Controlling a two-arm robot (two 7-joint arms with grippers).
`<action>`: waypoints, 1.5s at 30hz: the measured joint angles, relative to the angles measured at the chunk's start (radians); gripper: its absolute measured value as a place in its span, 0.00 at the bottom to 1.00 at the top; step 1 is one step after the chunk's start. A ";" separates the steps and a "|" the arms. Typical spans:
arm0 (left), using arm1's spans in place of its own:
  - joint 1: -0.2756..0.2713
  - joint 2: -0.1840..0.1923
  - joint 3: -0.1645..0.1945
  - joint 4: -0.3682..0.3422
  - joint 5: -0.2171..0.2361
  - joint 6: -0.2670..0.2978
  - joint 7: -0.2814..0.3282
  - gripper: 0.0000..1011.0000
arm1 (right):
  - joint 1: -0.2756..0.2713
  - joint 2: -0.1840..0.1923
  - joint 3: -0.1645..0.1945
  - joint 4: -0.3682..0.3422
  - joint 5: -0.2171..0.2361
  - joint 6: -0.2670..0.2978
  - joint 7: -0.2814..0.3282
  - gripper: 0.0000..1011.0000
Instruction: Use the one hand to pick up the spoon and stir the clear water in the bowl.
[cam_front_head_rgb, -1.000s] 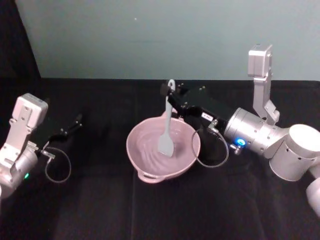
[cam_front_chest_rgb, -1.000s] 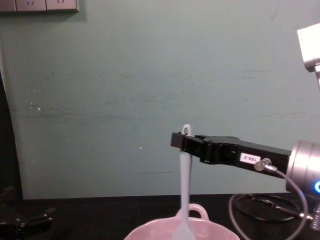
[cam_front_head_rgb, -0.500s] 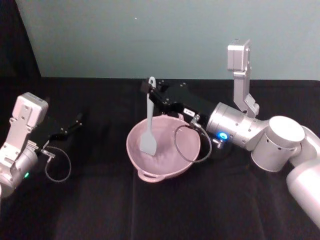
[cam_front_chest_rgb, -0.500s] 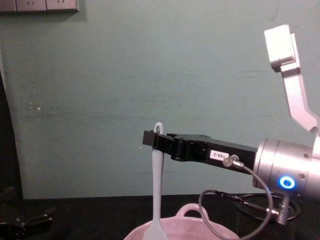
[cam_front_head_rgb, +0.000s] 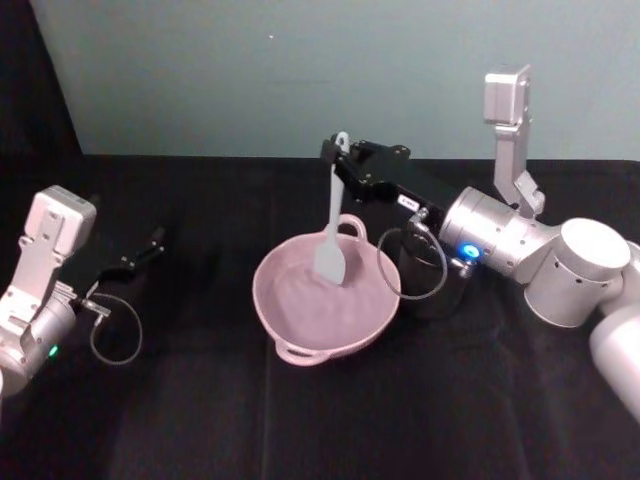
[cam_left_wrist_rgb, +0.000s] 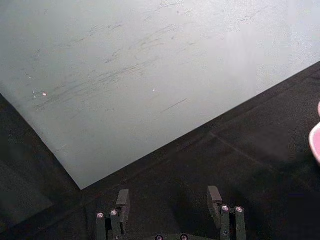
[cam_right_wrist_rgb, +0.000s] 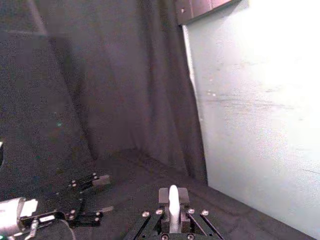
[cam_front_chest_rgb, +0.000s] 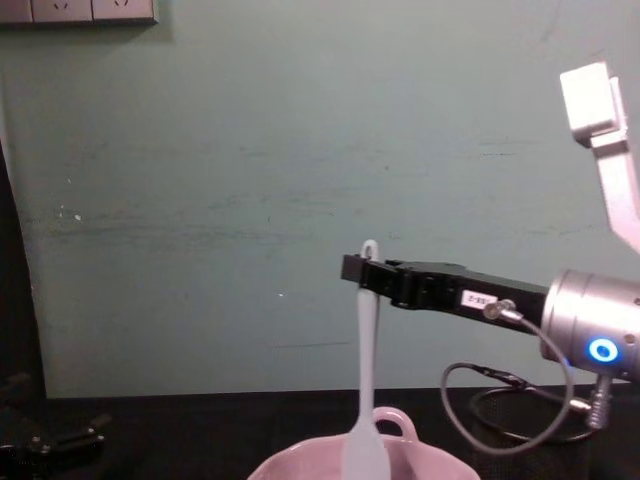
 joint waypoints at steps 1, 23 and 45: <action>0.000 0.000 0.000 0.000 0.000 0.000 0.000 1.00 | -0.003 0.004 0.004 -0.005 0.000 0.000 -0.003 0.11; 0.000 0.000 0.000 0.000 0.000 0.000 0.000 1.00 | -0.141 0.093 0.009 -0.228 -0.011 0.052 -0.046 0.11; 0.000 0.000 0.000 0.000 0.000 0.000 0.000 1.00 | -0.009 -0.017 -0.061 -0.038 -0.027 0.026 0.014 0.11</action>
